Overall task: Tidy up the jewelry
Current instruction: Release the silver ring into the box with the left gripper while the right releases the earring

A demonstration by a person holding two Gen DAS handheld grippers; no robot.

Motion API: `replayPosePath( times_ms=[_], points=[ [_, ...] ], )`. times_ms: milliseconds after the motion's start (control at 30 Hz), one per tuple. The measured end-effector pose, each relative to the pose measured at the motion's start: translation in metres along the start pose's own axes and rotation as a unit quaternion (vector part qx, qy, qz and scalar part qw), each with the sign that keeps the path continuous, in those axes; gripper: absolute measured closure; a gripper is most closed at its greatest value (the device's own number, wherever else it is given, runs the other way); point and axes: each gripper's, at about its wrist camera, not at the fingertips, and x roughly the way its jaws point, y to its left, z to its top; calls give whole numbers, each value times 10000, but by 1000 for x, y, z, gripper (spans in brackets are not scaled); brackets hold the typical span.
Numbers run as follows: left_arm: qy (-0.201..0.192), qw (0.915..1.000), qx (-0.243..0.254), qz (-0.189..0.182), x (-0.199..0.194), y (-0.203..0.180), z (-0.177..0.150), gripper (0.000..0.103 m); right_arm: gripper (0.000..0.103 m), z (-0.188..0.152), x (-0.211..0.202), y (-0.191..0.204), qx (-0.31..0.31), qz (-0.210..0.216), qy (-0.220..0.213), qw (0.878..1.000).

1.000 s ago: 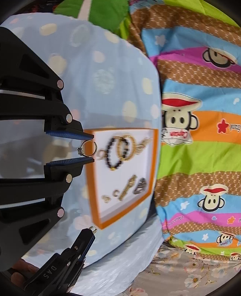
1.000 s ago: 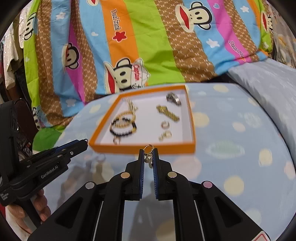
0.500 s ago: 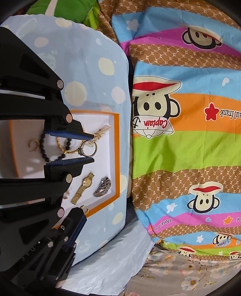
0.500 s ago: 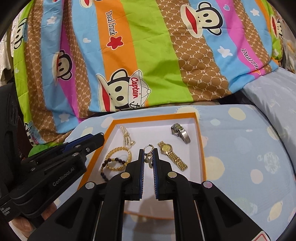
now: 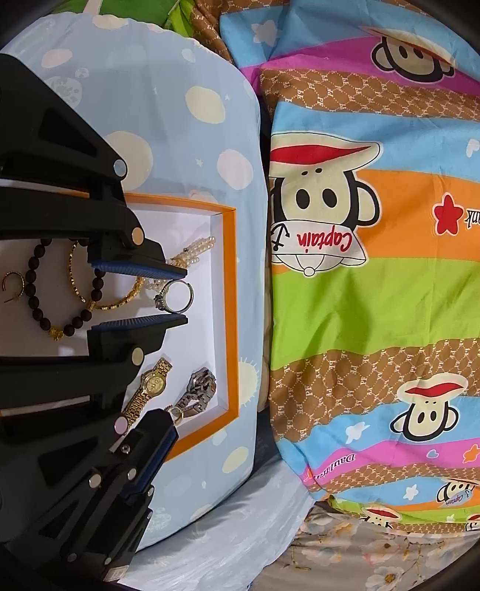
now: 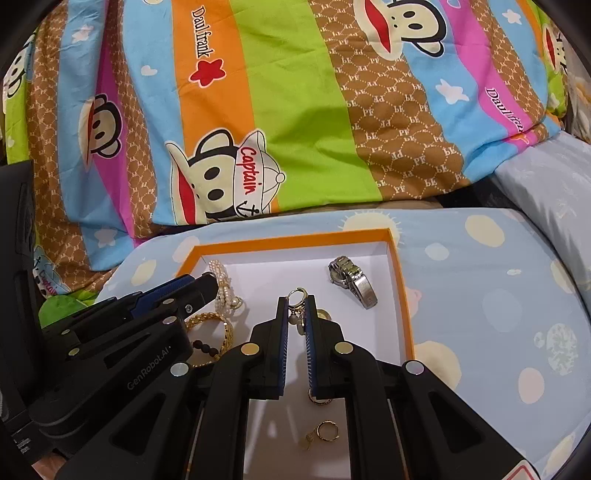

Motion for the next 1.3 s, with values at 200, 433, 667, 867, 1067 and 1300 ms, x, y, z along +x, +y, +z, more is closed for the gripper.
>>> replayPosePath(
  times_ms=[200,433,667,867,1067,1300],
  points=[
    [29,10000,29,-8,4,-3,-2,84,95,-1,3,1,-48,-8,9,10000],
    [54,10000,11,2,7,-2,-3,84,95,-1,5,0,-37,-1,33,10000],
    [83,10000,3,-11,10,-1,-4,84,94,-1,7,1,-124,-105,-3,9999],
    [71,10000,-6,66,10,0,-4,72,92,-1,7,2,-138,-159,-6,9998],
    [59,9999,-20,78,10,0,-4,72,92,-2,7,2,-143,-163,1,9998],
    [54,10000,-18,77,10,0,-4,72,92,-2,8,2,-146,-162,3,9998]
  ],
)
